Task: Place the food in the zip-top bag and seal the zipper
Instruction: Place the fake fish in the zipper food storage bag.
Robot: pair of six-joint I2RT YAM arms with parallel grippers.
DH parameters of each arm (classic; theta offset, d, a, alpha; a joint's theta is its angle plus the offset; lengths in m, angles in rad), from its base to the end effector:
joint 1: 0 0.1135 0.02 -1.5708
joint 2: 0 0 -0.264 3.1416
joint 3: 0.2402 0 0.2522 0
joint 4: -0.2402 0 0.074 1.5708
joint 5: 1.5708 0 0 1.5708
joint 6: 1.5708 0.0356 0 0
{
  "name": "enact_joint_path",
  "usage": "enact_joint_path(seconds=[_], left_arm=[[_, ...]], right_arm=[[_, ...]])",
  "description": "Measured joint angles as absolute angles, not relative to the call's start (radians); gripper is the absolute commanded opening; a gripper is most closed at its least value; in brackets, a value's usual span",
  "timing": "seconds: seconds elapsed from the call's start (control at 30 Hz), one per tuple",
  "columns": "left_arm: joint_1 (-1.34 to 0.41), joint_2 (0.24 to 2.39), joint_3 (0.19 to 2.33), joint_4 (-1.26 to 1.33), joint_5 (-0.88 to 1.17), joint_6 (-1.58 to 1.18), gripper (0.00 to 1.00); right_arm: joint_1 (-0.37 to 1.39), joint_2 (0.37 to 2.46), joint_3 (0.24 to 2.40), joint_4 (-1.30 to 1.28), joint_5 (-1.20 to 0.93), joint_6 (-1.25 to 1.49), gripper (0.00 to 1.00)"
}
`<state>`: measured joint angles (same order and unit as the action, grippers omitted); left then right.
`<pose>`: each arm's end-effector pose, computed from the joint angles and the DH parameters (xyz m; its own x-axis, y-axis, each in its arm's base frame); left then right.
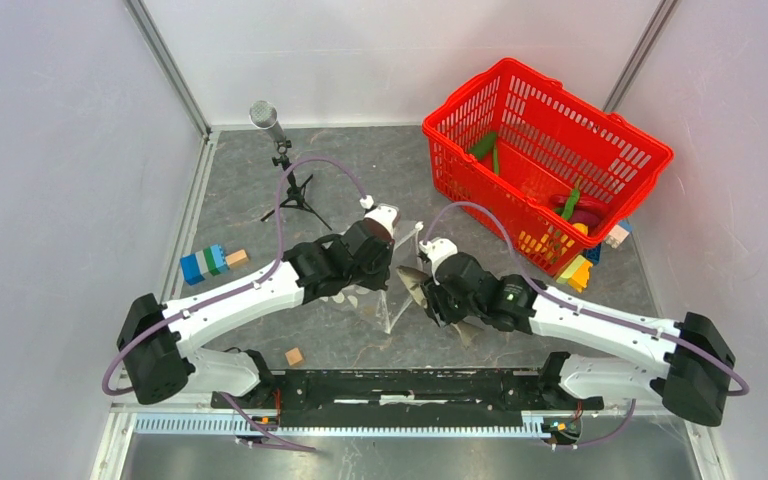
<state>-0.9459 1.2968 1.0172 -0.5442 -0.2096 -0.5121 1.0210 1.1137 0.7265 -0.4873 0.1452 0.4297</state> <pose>0.1666 -0.2183 0.2779 -0.7224 0.1822 -0.6671 0.4091 0.8903 -0.1998 0.1209 0.1875 0.2297 -0.6957 -0.3463 -0.6293 -0.5559 0.8145 0.1663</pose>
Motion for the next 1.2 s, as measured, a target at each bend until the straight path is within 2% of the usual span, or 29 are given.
enact_joint_path(seconds=[0.3, 0.73, 0.83, 0.93, 1.03, 1.2], left_arm=[[-1.060, 1.359, 1.017, -0.543, -0.216, -0.530, 0.02], [-1.054, 1.359, 1.015, -0.535, -0.204, -0.567, 0.02], [-1.049, 1.355, 1.008, -0.525, -0.194, -0.578, 0.02], [-1.044, 1.354, 1.002, -0.524, -0.175, -0.588, 0.02], [-1.050, 1.353, 0.999, -0.511, -0.154, -0.590, 0.02], [-1.069, 1.328, 0.993, -0.480, -0.136, -0.589, 0.02]], right_arm=[[1.021, 1.222, 0.782, -0.484, 0.242, 0.464, 0.41], [1.020, 1.245, 0.768, -0.360, 0.184, 0.471, 0.50], [1.020, 1.263, 0.767, -0.340, 0.190, 0.474, 0.67], [1.020, 1.270, 0.740, -0.287, 0.184, 0.478, 0.71], [1.020, 1.249, 0.673, -0.210, 0.160, 0.479, 0.82], [1.018, 1.163, 0.567, -0.127, 0.127, 0.482, 0.90]])
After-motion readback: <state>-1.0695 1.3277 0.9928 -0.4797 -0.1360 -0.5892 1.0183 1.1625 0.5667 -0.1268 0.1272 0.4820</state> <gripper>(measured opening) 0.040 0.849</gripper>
